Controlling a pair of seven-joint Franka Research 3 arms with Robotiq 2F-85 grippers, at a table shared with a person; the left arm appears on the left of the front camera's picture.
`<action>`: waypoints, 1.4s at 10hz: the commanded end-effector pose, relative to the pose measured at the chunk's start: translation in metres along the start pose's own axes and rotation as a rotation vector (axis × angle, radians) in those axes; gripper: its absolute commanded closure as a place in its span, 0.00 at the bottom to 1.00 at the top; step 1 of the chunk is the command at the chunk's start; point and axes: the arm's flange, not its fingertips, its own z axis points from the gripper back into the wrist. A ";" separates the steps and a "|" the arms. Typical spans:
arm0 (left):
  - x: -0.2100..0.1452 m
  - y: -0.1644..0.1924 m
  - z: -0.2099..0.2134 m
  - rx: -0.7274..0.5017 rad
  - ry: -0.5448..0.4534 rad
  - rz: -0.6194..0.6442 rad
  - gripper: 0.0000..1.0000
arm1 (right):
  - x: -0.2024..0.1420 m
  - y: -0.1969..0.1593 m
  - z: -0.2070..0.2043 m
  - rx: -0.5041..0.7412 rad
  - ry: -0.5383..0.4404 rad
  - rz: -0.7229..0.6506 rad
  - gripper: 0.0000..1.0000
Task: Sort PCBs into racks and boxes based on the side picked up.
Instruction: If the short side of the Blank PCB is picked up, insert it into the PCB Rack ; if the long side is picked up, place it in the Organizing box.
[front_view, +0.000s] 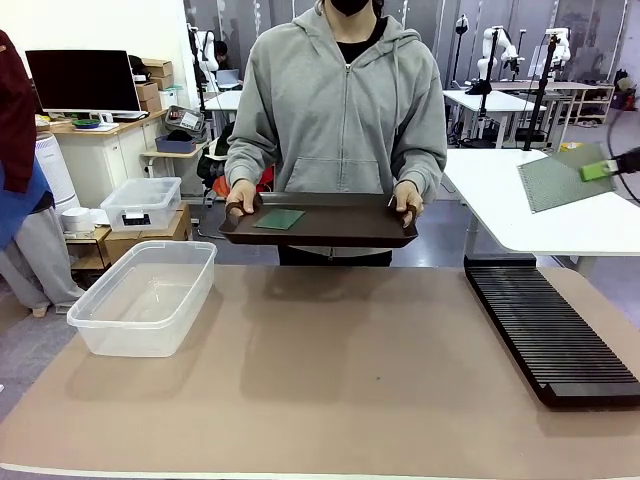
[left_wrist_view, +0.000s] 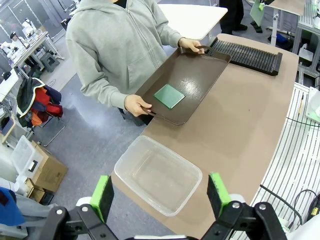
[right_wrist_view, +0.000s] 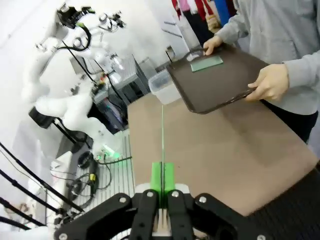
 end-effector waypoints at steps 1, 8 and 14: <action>-0.001 -0.001 -0.001 -0.010 -0.009 -0.009 0.00 | -0.009 -0.016 -0.002 0.169 -0.098 -0.178 0.98; -0.001 -0.001 -0.001 -0.010 -0.009 -0.009 0.00 | -0.027 -0.023 -0.021 0.158 0.109 0.273 0.98; -0.001 -0.001 -0.001 -0.010 -0.009 -0.009 0.00 | -0.063 -0.064 0.014 0.142 0.203 0.749 0.98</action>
